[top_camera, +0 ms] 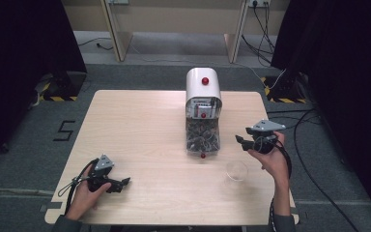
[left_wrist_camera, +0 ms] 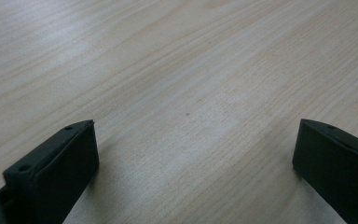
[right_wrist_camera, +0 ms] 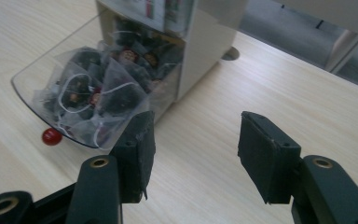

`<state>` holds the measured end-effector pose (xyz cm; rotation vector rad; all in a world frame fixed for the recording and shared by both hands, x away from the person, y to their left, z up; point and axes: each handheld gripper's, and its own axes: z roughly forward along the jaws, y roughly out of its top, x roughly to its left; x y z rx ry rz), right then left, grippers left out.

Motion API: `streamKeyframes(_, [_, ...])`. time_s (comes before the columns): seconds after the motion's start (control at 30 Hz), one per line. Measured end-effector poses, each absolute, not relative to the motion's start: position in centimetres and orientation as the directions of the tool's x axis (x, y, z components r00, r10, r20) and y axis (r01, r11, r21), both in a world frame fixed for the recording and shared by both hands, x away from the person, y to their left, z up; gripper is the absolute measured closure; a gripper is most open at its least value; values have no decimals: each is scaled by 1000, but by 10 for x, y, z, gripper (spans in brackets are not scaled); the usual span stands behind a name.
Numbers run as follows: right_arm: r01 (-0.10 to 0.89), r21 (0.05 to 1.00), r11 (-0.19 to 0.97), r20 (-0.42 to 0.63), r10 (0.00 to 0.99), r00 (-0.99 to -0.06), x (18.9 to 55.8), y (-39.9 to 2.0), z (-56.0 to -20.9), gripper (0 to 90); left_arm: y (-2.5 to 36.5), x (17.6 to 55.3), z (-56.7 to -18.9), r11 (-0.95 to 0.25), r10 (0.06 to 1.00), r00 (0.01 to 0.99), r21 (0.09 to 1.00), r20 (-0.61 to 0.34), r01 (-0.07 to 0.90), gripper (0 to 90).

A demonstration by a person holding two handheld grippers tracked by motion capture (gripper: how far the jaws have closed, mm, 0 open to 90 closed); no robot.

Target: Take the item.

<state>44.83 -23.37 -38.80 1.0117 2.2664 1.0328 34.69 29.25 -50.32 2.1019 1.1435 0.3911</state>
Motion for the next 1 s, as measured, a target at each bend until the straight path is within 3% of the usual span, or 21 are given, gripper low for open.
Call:
streamKeyframes(0.47, [359, 779, 515, -115, 679, -725, 463, -189, -384, 532, 293, 347, -503, -364, 823, 564, 703, -65, 611, 0])
streamKeyframes(1.0, [355, 744, 566, -89, 610, -787, 490, -160, -403, 543, 292, 347, -503, -363, 823, 564, 703, -65, 611, 0])
